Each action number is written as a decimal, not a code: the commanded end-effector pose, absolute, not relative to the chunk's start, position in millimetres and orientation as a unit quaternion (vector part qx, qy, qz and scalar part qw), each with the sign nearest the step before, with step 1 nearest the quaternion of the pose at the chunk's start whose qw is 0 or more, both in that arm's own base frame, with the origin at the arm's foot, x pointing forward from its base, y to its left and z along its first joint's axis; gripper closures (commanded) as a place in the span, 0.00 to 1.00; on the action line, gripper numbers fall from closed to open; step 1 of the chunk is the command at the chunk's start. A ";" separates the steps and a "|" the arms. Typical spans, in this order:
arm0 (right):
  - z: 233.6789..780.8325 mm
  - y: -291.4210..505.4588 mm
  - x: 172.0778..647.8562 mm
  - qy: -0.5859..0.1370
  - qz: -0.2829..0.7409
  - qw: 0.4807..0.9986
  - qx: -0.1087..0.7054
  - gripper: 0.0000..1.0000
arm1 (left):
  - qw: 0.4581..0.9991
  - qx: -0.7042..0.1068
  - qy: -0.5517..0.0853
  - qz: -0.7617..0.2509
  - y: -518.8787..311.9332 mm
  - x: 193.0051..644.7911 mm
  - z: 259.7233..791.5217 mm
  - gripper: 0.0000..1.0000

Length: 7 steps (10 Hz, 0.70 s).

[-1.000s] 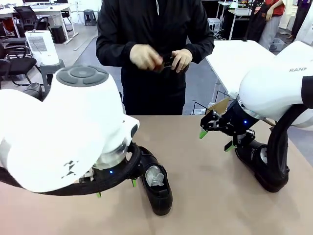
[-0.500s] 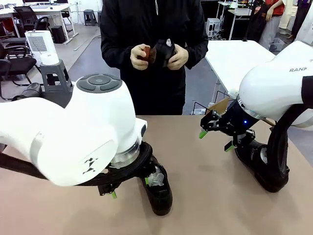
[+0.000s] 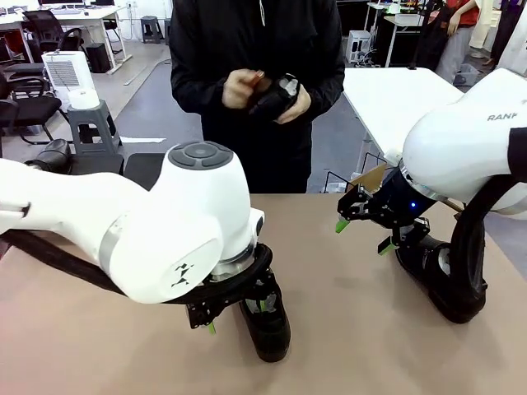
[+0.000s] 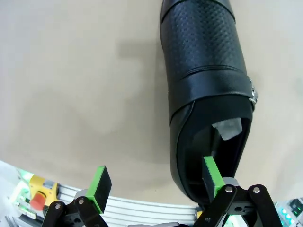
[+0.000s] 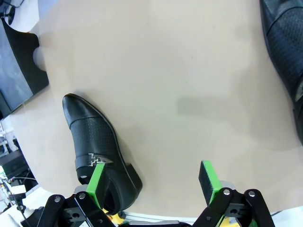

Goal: Organize the shoes by placing them on the stand.
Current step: Place the Shoe from the middle of the table onto the Shoes Stand.

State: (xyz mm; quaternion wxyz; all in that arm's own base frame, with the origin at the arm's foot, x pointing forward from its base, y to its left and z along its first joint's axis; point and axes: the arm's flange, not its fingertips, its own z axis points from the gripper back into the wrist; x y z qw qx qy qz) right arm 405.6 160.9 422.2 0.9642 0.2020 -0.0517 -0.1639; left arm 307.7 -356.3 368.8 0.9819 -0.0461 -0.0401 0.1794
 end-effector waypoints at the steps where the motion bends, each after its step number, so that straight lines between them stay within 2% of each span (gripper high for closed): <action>1: 423.1 159.7 406.1 -0.055 -0.156 0.965 0.202 0.00 | 0.982 -0.028 -0.043 0.180 -371.9 314.6 357.9 0.00; 2: 423.1 159.7 406.1 -0.055 -0.156 0.965 0.202 0.00 | 0.984 -0.028 -0.030 0.174 -372.0 314.1 349.8 0.05; 7: 423.1 159.7 406.1 -0.055 -0.156 0.965 0.202 0.00 | 0.980 -0.037 -0.052 0.187 -373.0 315.8 338.7 0.97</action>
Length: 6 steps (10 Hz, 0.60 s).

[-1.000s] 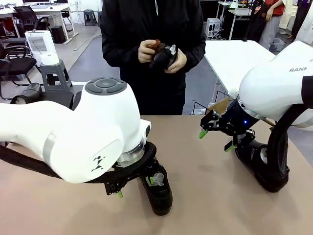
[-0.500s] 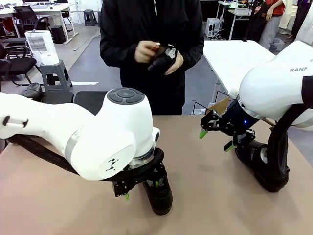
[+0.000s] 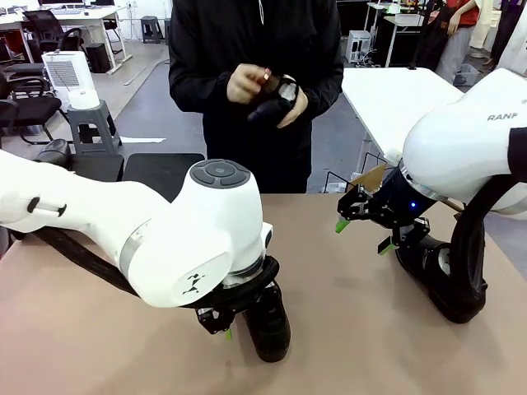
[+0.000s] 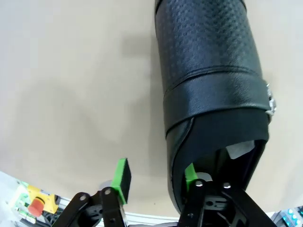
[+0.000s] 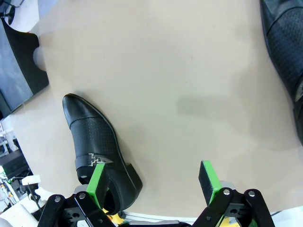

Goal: Organize the shoes by placing them on the stand.
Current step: Place the Shoe from the middle of the table onto the Shoes Stand.

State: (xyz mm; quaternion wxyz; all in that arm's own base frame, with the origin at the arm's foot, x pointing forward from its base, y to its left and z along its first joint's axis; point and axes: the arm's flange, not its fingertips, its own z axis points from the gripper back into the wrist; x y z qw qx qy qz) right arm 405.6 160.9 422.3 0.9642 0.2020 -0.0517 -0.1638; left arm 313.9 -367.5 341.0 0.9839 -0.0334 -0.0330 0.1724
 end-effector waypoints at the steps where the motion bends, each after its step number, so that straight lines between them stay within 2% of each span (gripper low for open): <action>1: 423.1 159.7 406.1 -0.055 -0.156 0.965 0.202 0.00 | 0.980 -0.037 -0.053 0.187 -373.5 314.7 339.5 1.00; 6: 423.1 159.7 406.1 -0.055 -0.156 0.965 0.202 0.00 | 0.980 -0.039 -0.060 0.187 -372.6 315.9 338.8 1.00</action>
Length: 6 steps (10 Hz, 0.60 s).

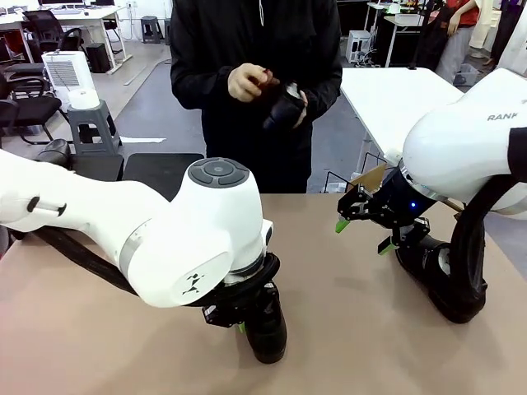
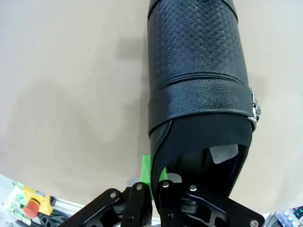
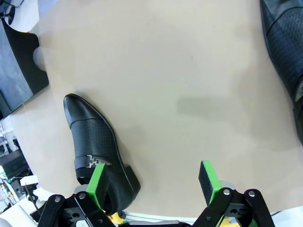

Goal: Organize the shoes by placing them on the stand.
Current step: Place the Shoe from the middle of the table onto the Shoes Stand.

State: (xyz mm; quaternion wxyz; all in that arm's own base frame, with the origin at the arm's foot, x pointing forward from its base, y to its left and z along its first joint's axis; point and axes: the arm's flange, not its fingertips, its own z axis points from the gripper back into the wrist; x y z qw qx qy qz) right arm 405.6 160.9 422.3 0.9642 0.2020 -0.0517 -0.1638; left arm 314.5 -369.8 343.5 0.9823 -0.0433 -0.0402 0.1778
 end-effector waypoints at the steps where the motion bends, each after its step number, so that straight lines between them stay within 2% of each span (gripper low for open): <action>1: 423.1 159.7 406.1 -0.055 -0.156 0.965 0.202 0.00 | 0.981 -0.029 -0.057 0.181 -365.3 314.5 348.1 1.00; 4: 423.1 159.7 406.1 -0.055 -0.156 0.965 0.202 0.00 | 0.994 -0.039 -0.072 0.069 -282.3 305.6 428.8 1.00; 6: 423.1 159.7 406.1 -0.055 -0.156 0.965 0.202 0.00 | 0.989 0.010 -0.140 0.049 -227.6 324.9 455.5 1.00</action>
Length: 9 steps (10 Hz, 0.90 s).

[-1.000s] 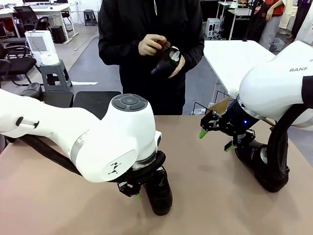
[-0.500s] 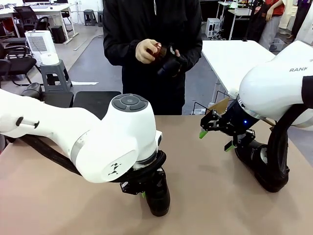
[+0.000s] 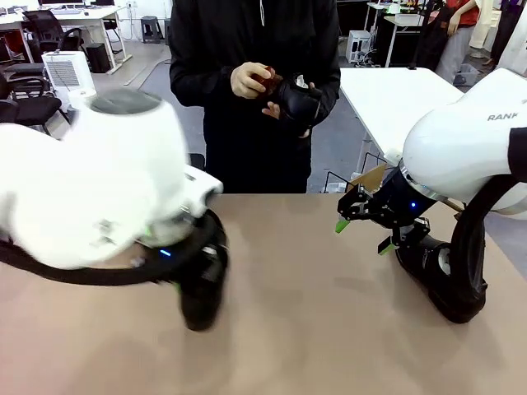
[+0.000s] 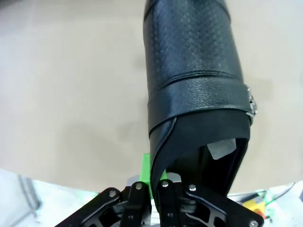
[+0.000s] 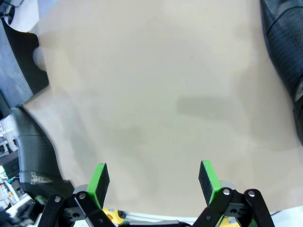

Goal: Organize the shoes by placing them on the stand.
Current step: Place the Shoe from the middle of the table onto the Shoes Stand.

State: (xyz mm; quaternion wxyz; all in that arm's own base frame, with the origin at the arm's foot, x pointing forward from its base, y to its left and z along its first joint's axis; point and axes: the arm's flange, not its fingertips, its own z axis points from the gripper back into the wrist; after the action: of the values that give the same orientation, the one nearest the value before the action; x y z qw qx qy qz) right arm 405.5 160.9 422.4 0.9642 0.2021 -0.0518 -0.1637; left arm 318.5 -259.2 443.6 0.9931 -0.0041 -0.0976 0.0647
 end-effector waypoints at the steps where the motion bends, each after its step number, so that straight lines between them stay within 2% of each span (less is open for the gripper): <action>1: 423.1 159.7 406.1 -0.055 -0.156 0.965 0.202 0.00 | 0.986 0.021 -0.164 0.003 -200.3 346.0 458.6 1.00; 3: 423.1 159.7 406.1 -0.055 -0.156 0.965 0.202 0.00 | 0.978 0.065 -0.196 0.008 -156.7 384.5 466.2 1.00; 5: 423.1 159.7 406.1 -0.055 -0.156 0.965 0.202 0.00 | 0.968 0.065 -0.237 0.042 -121.5 409.6 491.0 1.00; 6: 423.1 159.7 406.1 -0.055 -0.156 0.965 0.202 0.00 | 0.979 0.069 -0.189 0.011 -137.8 382.8 474.4 1.00; 9: 423.1 159.7 406.1 -0.055 -0.156 0.965 0.202 0.00 | 0.979 0.069 -0.189 0.011 -137.8 382.8 474.4 1.00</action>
State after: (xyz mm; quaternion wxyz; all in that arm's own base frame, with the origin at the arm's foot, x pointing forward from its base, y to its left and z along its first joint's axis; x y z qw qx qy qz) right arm 405.5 160.9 422.5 0.9642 0.2021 -0.0519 -0.1636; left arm 386.1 -140.7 467.0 0.9805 0.0722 -0.1828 0.0029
